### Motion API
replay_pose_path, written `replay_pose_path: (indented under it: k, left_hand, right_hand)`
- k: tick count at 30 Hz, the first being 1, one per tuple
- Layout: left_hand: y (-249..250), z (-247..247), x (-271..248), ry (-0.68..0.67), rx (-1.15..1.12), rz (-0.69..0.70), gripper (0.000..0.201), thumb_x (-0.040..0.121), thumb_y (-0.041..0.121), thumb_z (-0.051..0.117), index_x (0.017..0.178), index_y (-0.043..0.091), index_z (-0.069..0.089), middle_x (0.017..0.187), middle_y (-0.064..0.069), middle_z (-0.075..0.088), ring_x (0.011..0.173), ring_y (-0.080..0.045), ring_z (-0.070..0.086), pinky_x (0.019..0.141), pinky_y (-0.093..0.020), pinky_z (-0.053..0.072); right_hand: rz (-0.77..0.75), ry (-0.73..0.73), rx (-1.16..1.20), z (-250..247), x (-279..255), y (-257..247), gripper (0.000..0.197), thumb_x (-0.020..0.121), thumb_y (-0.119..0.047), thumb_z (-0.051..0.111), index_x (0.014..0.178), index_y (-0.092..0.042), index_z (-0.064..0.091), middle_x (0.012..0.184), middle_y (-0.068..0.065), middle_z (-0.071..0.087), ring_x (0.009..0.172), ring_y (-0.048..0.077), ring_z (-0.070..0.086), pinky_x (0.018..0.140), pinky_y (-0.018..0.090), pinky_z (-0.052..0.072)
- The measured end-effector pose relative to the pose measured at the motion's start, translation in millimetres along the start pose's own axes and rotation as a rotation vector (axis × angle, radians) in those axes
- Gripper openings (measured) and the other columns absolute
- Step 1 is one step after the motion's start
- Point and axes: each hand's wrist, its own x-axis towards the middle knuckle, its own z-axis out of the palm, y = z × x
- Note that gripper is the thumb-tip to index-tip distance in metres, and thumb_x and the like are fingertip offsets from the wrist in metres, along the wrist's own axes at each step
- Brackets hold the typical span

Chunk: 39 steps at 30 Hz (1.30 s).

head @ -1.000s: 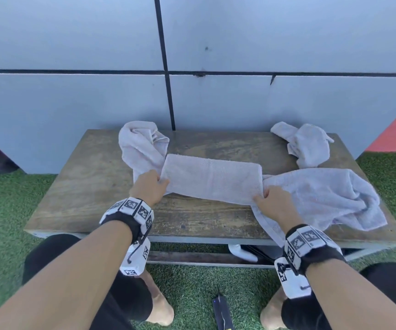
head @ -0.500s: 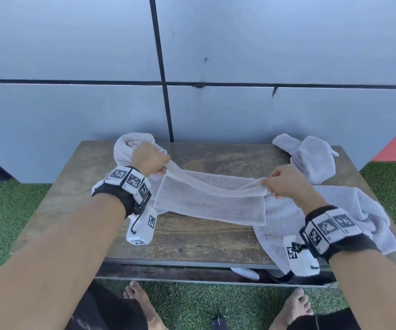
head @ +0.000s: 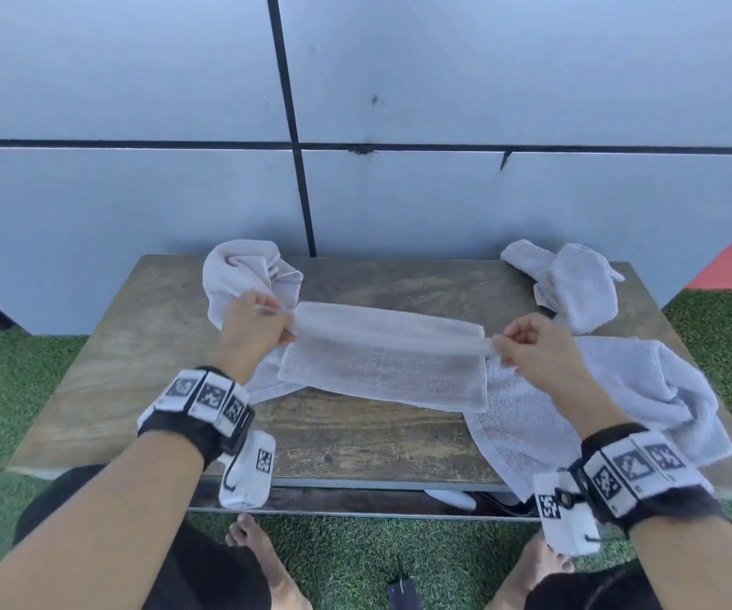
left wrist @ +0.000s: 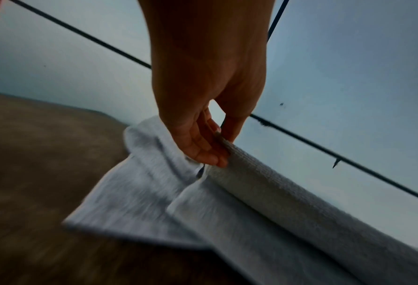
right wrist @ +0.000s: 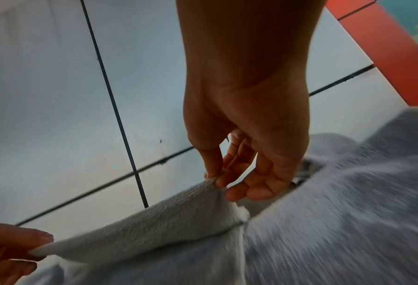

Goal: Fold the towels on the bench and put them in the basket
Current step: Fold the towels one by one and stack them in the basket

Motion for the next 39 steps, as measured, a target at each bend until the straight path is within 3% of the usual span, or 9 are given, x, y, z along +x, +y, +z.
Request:
replay_pose_path:
  k: [7, 15, 19, 22, 26, 29, 33, 37, 39]
  left_hand:
    - [-45.8, -6.0, -14.9, -0.057, 0.153, -0.041, 0.027, 0.089, 0.008, 0.071, 0.109, 0.005, 0.053, 0.087, -0.016, 0.070, 0.073, -0.029, 0.073, 0.079, -0.046, 0.062]
    - [-56.3, -9.6, -11.6, -0.038, 0.234, -0.057, 0.028, 0.087, 0.007, 0.074, 0.105, 0.007, 0.052, 0.087, -0.017, 0.070, 0.069, -0.028, 0.074, 0.078, -0.048, 0.062]
    - [-55.8, -8.3, -13.8, -0.033, 0.333, -0.033, 0.021, 0.089, 0.009, 0.070, 0.102, 0.009, 0.053, 0.100, -0.015, 0.067, 0.073, -0.024, 0.071, 0.069, -0.040, 0.060]
    - [-49.3, -2.9, -17.3, 0.019, 0.469, 0.081, 0.019, 0.088, 0.009, 0.063, 0.104, 0.009, 0.053, 0.101, -0.012, 0.061, 0.076, -0.020, 0.059, 0.058, -0.029, 0.044]
    - [-40.3, 26.3, -20.4, 0.041, 0.604, 0.449, 0.017, 0.090, 0.014, 0.056, 0.107, 0.013, 0.053, 0.111, -0.005, 0.052, 0.099, -0.024, 0.050, 0.082, -0.038, 0.045]
    - [-31.5, 71.0, -22.2, -0.099, 0.661, 0.718, 0.027, 0.092, 0.011, 0.054, 0.118, 0.012, 0.056, 0.125, -0.005, 0.052, 0.116, -0.024, 0.049, 0.096, -0.040, 0.043]
    - [-47.7, 117.7, -16.8, -0.287, 0.901, 0.679, 0.052, 0.100, 0.019, 0.045, 0.150, 0.016, 0.034, 0.161, -0.002, 0.026, 0.151, -0.023, 0.019, 0.119, -0.041, 0.023]
    - [-72.6, 123.5, -13.0, -0.294, 1.036, 0.618, 0.064, 0.100, 0.042, 0.003, 0.160, 0.022, 0.006, 0.168, 0.004, -0.001, 0.155, -0.019, -0.004, 0.125, -0.044, 0.004]
    - [-75.5, 124.1, -12.1, -0.286, 1.046, 0.640, 0.065, 0.099, 0.043, 0.001, 0.160, 0.022, 0.005, 0.168, 0.004, -0.002, 0.155, -0.018, -0.004, 0.125, -0.044, 0.002]
  right_hand:
    - [0.067, -0.064, -0.159, 24.5, -21.4, 45.0, 0.019, 0.081, -0.018, 0.080, 0.084, -0.014, 0.061, 0.081, 0.013, 0.070, 0.080, 0.033, 0.070, 0.071, 0.043, 0.056]
    - [0.067, -0.023, -0.254, 30.2, -31.7, 46.4, 0.022, 0.082, -0.023, 0.080, 0.085, -0.014, 0.060, 0.079, 0.006, 0.067, 0.071, 0.020, 0.064, 0.059, 0.031, 0.047]
    - [0.114, -0.051, -0.360, 30.1, -34.8, 37.5, 0.023, 0.084, -0.025, 0.075, 0.087, -0.011, 0.057, 0.078, 0.002, 0.063, 0.067, 0.015, 0.057, 0.055, 0.028, 0.038]
    - [0.139, -0.086, -0.472, 32.8, -38.5, 28.1, 0.021, 0.082, -0.024, 0.065, 0.086, -0.012, 0.049, 0.081, 0.003, 0.059, 0.069, 0.019, 0.054, 0.060, 0.031, 0.040]
    - [-0.185, 0.121, -0.653, 61.6, -38.3, 9.3, 0.031, 0.085, -0.028, 0.059, 0.111, -0.013, 0.049, 0.113, 0.007, 0.047, 0.104, 0.026, 0.043, 0.085, 0.037, 0.040]
    - [-0.432, 0.017, -0.634, 107.9, -26.7, -15.3, 0.034, 0.093, -0.022, 0.053, 0.124, -0.012, 0.049, 0.130, 0.006, 0.046, 0.119, 0.025, 0.042, 0.096, 0.037, 0.040]
    - [-0.384, -0.174, -0.665, 157.3, -5.0, -11.5, 0.056, 0.099, -0.020, 0.041, 0.153, -0.010, 0.027, 0.164, 0.006, 0.019, 0.151, 0.024, 0.014, 0.121, 0.044, 0.020]
    - [-0.382, -0.204, -0.775, 161.3, 4.1, 22.1, 0.059, 0.105, -0.039, 0.017, 0.160, -0.026, -0.001, 0.167, -0.007, -0.011, 0.153, 0.015, -0.013, 0.124, 0.046, -0.003]
    - [-0.388, -0.181, -0.797, 160.8, 4.6, 27.2, 0.059, 0.104, -0.042, 0.012, 0.160, -0.029, -0.003, 0.167, -0.009, -0.013, 0.153, 0.015, -0.014, 0.124, 0.046, -0.007]
